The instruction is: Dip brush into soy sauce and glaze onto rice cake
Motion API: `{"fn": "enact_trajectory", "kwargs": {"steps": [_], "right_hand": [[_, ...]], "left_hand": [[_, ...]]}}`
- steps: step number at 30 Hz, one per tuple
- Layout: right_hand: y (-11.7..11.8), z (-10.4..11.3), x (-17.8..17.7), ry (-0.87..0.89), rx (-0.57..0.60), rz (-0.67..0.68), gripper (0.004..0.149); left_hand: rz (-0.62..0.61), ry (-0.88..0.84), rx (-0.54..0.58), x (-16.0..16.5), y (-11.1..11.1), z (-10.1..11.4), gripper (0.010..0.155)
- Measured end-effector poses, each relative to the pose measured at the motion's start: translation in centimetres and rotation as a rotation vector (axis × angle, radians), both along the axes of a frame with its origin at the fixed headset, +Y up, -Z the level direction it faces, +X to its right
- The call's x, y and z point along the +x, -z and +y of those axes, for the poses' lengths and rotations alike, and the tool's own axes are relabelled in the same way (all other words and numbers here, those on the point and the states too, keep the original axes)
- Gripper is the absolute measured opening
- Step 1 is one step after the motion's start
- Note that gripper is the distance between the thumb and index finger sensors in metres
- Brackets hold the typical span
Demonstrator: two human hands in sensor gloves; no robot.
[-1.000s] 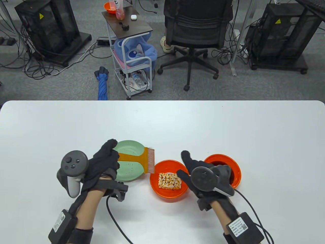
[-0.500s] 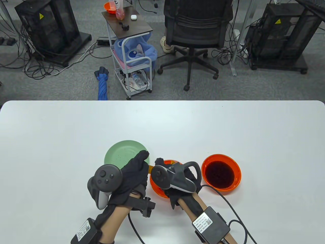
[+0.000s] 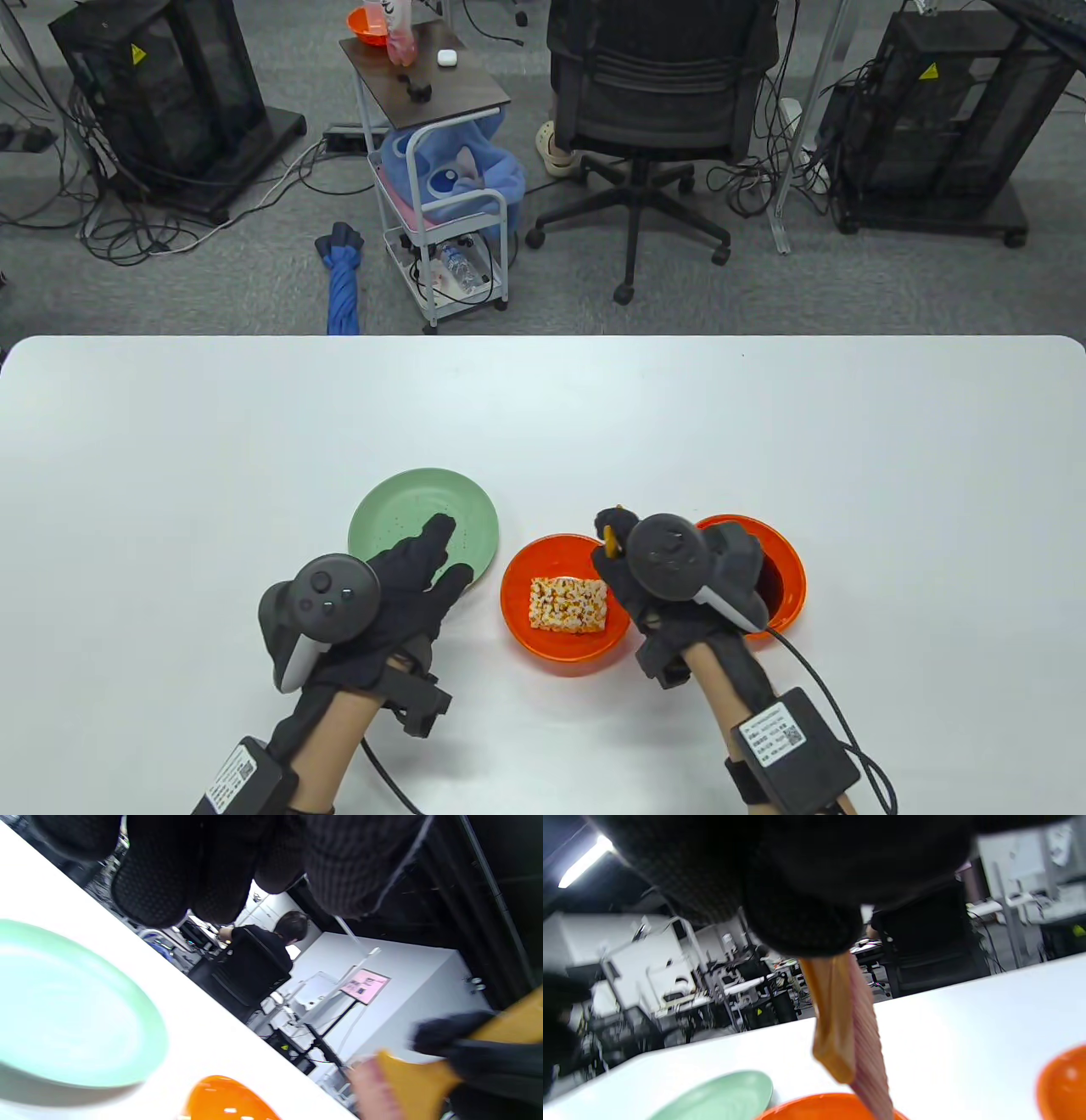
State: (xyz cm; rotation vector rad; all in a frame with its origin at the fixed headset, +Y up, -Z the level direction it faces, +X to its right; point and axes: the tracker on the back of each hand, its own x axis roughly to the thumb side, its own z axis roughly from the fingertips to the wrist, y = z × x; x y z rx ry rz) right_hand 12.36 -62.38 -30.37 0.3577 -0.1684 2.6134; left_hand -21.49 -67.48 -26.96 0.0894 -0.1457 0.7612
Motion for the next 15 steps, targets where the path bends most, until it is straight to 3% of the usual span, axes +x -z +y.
{"fn": "enact_trajectory", "kwargs": {"steps": [3, 7, 10, 15], "right_hand": [[0.6, -0.6, 5.0, 0.197, -0.044, -0.064, 0.044], [0.9, -3.1, 10.9, 0.432, -0.057, -0.199, 0.043], [1.0, -5.7, 14.3, 0.495, -0.110, -0.285, 0.044], [1.3, -8.9, 16.5, 0.532, -0.199, -0.332, 0.044]], "left_hand": [[0.042, -0.014, -0.035, -2.4, 0.2, -1.7, 0.065], [0.072, -0.037, -0.066, -4.2, 0.2, -3.4, 0.064], [0.077, -0.043, -0.102, -4.8, 0.2, -4.2, 0.064], [0.089, -0.040, -0.124, -5.3, 0.2, -5.0, 0.064]]}}
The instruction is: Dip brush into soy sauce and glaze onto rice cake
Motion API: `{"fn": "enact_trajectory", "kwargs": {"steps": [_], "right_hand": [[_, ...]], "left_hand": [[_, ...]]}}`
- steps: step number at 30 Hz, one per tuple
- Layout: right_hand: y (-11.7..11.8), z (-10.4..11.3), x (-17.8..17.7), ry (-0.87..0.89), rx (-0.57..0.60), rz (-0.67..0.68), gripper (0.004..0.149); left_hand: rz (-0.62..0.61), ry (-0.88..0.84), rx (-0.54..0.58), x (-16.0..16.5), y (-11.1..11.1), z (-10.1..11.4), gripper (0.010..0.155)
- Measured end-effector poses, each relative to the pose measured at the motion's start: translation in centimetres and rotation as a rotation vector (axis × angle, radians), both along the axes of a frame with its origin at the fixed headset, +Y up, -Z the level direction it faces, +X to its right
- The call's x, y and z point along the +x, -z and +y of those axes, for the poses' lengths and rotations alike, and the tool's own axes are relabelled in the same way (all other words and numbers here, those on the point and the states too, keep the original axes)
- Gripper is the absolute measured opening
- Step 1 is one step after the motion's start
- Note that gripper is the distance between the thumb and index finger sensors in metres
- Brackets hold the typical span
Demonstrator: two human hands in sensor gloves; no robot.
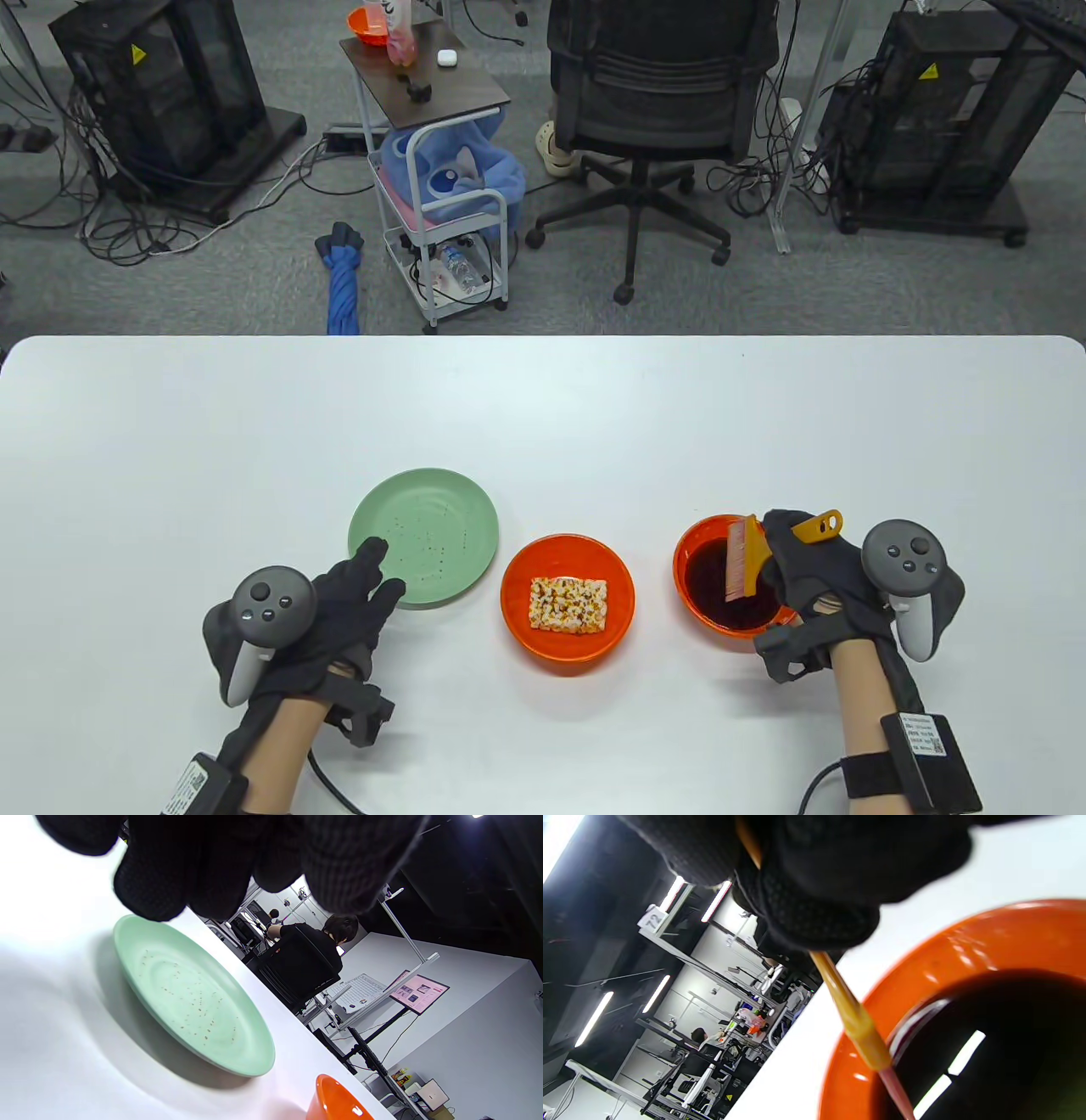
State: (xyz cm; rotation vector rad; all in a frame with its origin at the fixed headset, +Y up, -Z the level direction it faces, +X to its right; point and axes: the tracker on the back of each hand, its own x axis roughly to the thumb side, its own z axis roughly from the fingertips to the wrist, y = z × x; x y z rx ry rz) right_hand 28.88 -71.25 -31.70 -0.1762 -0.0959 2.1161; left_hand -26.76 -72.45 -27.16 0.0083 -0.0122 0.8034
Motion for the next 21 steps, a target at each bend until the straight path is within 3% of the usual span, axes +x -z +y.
{"fn": "enact_trajectory", "kwargs": {"steps": [9, 21], "right_hand": [[0.5, -2.5, 0.3, 0.008, -0.072, 0.008, 0.044], [0.0, -0.6, 1.0, 0.002, -0.042, 0.005, 0.044]], "left_hand": [[-0.004, 0.027, -0.070, 0.0, 0.2, -1.0, 0.064], [-0.004, 0.021, -0.094, -0.1, 0.0, -0.9, 0.064]]}}
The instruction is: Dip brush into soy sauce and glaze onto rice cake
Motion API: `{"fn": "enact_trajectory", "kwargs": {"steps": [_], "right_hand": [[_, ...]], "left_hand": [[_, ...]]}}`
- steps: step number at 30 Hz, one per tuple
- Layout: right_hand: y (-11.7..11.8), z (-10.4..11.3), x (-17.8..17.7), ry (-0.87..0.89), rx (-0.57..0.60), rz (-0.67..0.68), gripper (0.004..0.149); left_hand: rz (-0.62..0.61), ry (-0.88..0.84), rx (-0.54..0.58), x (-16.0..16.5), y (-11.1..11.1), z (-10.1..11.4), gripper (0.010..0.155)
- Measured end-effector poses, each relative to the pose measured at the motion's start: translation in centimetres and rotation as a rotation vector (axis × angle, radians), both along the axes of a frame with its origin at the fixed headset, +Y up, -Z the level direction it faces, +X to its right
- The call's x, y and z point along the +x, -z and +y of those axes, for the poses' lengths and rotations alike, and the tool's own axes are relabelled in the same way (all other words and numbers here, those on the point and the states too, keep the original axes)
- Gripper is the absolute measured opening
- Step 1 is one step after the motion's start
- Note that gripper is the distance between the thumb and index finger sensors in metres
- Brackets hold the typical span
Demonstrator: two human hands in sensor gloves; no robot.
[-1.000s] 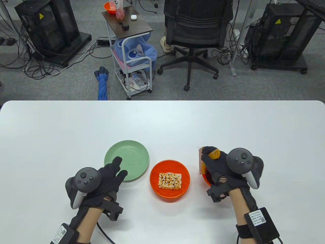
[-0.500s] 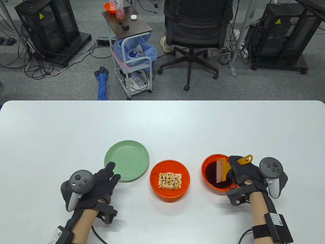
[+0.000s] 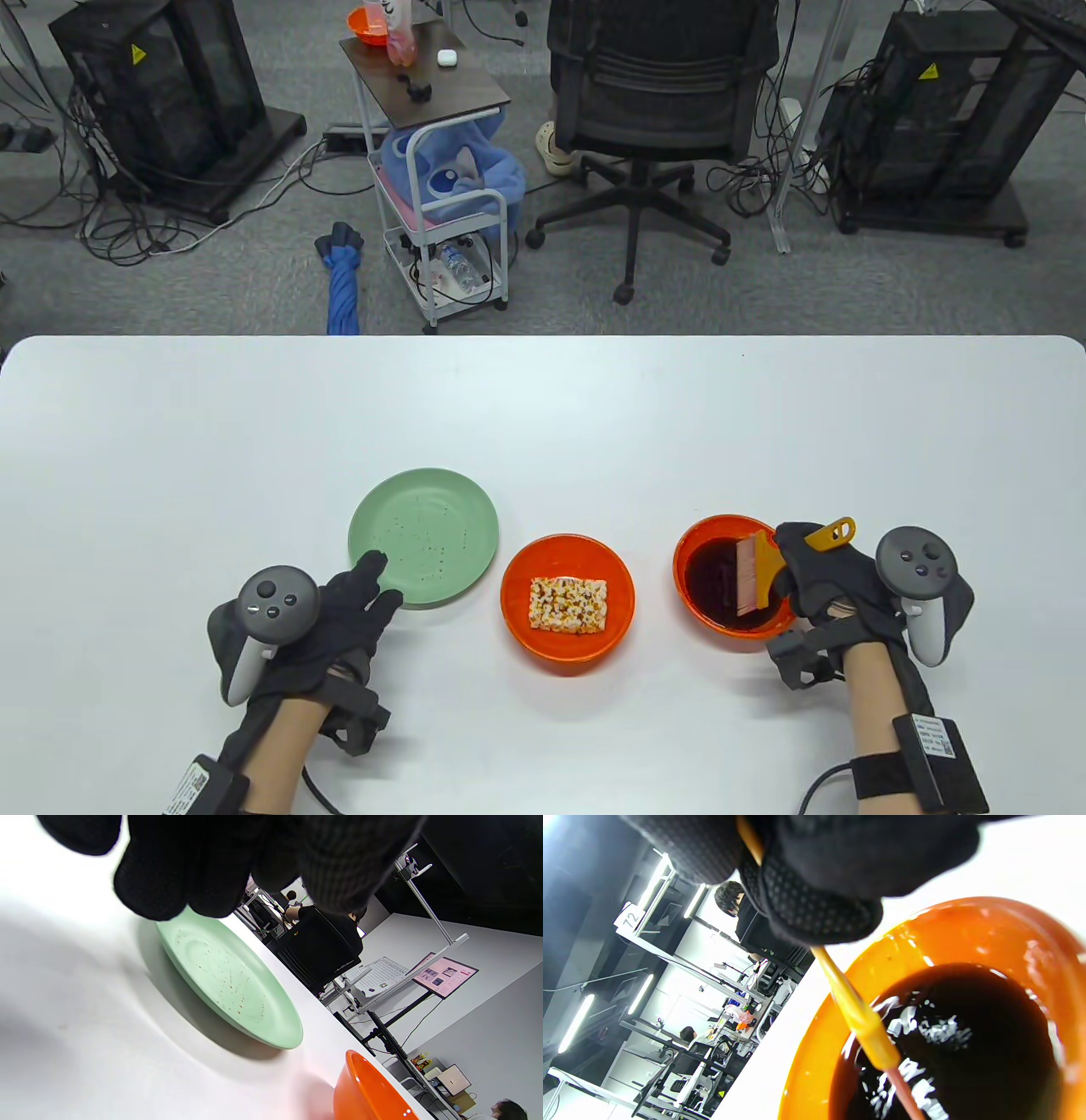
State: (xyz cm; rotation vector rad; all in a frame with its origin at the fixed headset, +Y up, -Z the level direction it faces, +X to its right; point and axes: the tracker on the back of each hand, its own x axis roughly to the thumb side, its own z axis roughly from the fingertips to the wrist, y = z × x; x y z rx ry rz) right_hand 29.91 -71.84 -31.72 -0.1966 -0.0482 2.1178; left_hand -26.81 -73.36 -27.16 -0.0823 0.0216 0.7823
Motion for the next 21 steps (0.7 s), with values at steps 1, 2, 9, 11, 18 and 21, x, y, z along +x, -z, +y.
{"fn": "enact_trajectory", "kwargs": {"steps": [1, 2, 9, 11, 18, 21], "right_hand": [[0.0, 0.1, -0.2, -0.015, -0.004, 0.009, 0.044], [0.1, 0.3, -0.4, -0.038, -0.007, 0.021, 0.044], [0.9, -0.3, -1.7, -0.063, -0.044, 0.044, 0.045], [1.0, -0.5, -1.8, -0.073, -0.051, 0.044, 0.045], [0.8, 0.7, -0.5, -0.107, -0.052, 0.022, 0.045], [0.7, 1.8, 0.1, -0.153, -0.058, 0.020, 0.045]], "left_hand": [[0.001, -0.001, -0.002, 0.0, 0.0, 0.0, 0.064], [0.003, -0.001, -0.004, 0.0, 0.0, 0.0, 0.064], [0.005, -0.009, -0.014, -0.1, -0.1, 0.1, 0.063], [0.002, -0.008, -0.017, -0.1, -0.1, 0.1, 0.063], [-0.004, -0.005, -0.028, -0.1, -0.2, 0.0, 0.063], [-0.006, -0.004, -0.033, -0.1, -0.2, 0.0, 0.063]]}}
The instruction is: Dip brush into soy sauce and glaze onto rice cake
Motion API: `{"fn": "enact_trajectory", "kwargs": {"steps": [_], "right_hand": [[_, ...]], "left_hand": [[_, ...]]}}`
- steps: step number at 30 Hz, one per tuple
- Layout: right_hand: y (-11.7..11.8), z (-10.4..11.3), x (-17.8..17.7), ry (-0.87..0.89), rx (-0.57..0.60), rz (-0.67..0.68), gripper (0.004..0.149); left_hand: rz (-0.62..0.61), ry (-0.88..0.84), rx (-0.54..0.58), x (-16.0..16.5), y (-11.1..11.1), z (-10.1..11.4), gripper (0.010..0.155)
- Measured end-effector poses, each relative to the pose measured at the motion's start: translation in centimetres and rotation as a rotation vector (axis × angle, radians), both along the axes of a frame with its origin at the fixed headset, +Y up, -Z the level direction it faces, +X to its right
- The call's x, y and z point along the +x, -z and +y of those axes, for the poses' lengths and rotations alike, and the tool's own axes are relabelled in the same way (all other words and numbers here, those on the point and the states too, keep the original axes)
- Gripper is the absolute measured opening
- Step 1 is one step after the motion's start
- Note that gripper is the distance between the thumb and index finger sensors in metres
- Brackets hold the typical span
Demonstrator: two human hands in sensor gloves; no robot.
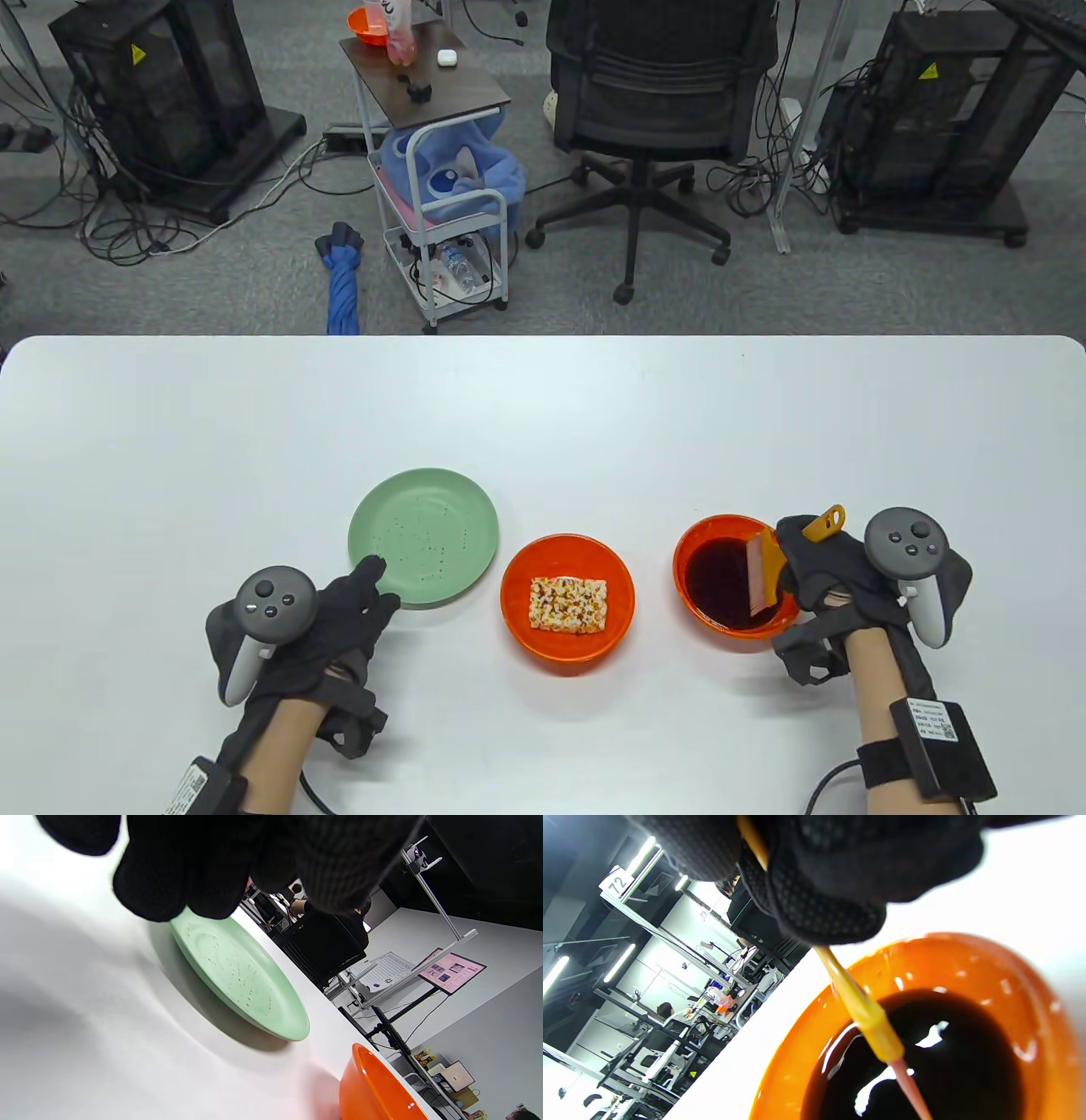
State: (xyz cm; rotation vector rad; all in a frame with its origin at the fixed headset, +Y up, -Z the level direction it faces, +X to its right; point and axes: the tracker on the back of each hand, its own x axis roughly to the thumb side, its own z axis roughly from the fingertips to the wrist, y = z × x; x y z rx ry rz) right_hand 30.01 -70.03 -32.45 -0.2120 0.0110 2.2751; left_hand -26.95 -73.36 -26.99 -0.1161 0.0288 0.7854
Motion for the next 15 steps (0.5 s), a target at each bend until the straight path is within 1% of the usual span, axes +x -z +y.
{"fn": "enact_trajectory", "kwargs": {"steps": [5, 9, 15], "right_hand": [[0.3, 1.3, -0.1, -0.115, -0.026, 0.028, 0.045], [0.7, 1.5, -0.5, -0.189, -0.059, 0.055, 0.045], [1.1, 1.0, -0.6, -0.166, -0.081, 0.048, 0.045]], "left_hand": [[0.003, -0.002, -0.005, -0.1, 0.0, 0.0, 0.063], [0.004, -0.003, -0.011, -0.1, -0.1, -0.1, 0.063], [0.009, -0.020, -0.005, -0.3, -0.1, 0.0, 0.064]]}}
